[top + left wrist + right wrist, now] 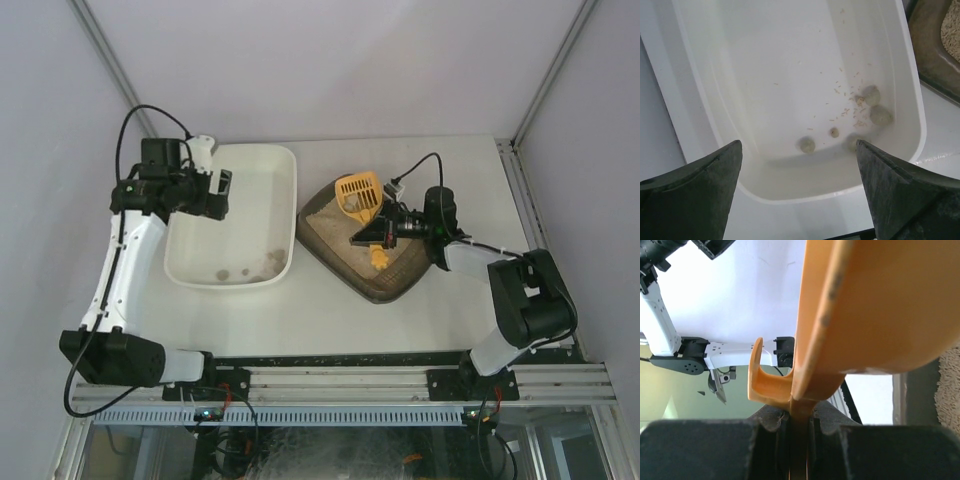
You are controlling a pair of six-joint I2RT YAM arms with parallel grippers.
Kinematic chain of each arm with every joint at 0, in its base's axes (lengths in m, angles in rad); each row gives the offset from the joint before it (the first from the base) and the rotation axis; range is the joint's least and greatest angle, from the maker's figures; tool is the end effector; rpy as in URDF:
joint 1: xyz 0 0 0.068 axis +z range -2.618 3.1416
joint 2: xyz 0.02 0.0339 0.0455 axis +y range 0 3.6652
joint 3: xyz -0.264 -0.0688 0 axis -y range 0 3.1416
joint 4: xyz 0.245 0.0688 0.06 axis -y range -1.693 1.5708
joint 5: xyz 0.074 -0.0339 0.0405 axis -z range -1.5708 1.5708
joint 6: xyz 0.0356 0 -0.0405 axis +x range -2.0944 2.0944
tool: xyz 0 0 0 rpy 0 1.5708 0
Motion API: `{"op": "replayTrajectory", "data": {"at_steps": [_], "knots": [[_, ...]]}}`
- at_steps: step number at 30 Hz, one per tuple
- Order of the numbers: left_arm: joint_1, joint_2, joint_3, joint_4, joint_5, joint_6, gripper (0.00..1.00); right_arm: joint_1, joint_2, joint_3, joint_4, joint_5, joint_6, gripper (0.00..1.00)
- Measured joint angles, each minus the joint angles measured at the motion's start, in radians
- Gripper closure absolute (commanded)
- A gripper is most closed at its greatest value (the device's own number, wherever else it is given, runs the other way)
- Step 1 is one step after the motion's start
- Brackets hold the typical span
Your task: Clean the litter box
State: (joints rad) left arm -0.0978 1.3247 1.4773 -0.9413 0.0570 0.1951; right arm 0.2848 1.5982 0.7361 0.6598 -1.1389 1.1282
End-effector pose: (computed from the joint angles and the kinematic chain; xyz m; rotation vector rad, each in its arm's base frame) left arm 0.2644 -0.0280 0.3884 0.3715 2.3285 -0.0199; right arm 0.2974 0.1207 0.2126 -0.1271 2.1309 1.9234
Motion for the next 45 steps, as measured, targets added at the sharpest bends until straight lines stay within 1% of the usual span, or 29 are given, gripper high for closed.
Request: {"op": "replayTrajectory", "data": {"at_steps": [3, 6, 10, 13, 14, 17, 18, 22, 25, 27, 30, 32, 35, 40, 45], "knots": [[0.076, 0.025, 0.050, -0.036, 0.071, -0.002, 0.00, 0.029, -0.005, 0.063, -0.113, 0.008, -0.047, 1.00], [0.129, 0.052, 0.077, -0.075, 0.132, -0.010, 0.00, 0.084, 0.002, 0.179, -0.309, 0.044, -0.134, 1.00], [0.190, 0.081, 0.098, -0.125, 0.202, -0.012, 0.00, 0.204, 0.085, 0.465, -0.620, 0.131, -0.297, 1.00], [0.257, 0.088, 0.103, -0.158, 0.237, -0.011, 0.00, 0.296, 0.175, 0.701, -0.863, 0.225, -0.430, 1.00], [0.283, 0.090, 0.107, -0.171, 0.246, -0.010, 0.00, 0.332, 0.219, 0.808, -0.982, 0.272, -0.479, 1.00], [0.356, 0.095, 0.115, -0.198, 0.268, -0.008, 0.00, 0.402, 0.322, 1.012, -1.174, 0.391, -0.576, 1.00], [0.377, 0.095, 0.114, -0.204, 0.271, -0.008, 0.00, 0.431, 0.356, 1.073, -1.250, 0.454, -0.609, 1.00], [0.426, 0.087, 0.105, -0.211, 0.269, 0.000, 0.00, 0.521, 0.460, 1.218, -1.480, 0.695, -0.711, 1.00], [0.432, 0.060, 0.068, -0.204, 0.243, -0.001, 0.00, 0.597, 0.525, 1.298, -1.609, 0.903, -0.778, 1.00], [0.432, 0.049, 0.056, -0.205, 0.225, -0.003, 0.00, 0.658, 0.552, 1.334, -1.676, 1.063, -0.824, 1.00], [0.432, 0.048, 0.056, -0.200, 0.216, -0.012, 0.00, 0.751, 0.563, 1.344, -1.732, 1.284, -0.900, 1.00], [0.432, 0.048, 0.056, -0.196, 0.216, -0.021, 0.00, 0.806, 0.563, 1.339, -1.743, 1.415, -0.953, 1.00], [0.432, 0.048, 0.056, -0.196, 0.208, -0.030, 0.00, 0.872, 0.563, 1.312, -1.733, 1.567, -1.011, 1.00], [0.432, 0.048, 0.056, -0.196, 0.193, -0.038, 0.00, 0.909, 0.562, 1.236, -1.695, 1.742, -1.081, 1.00], [0.432, 0.047, 0.035, -0.181, 0.174, -0.063, 0.00, 0.899, 0.557, 1.189, -1.647, 1.801, -1.123, 1.00]]}}
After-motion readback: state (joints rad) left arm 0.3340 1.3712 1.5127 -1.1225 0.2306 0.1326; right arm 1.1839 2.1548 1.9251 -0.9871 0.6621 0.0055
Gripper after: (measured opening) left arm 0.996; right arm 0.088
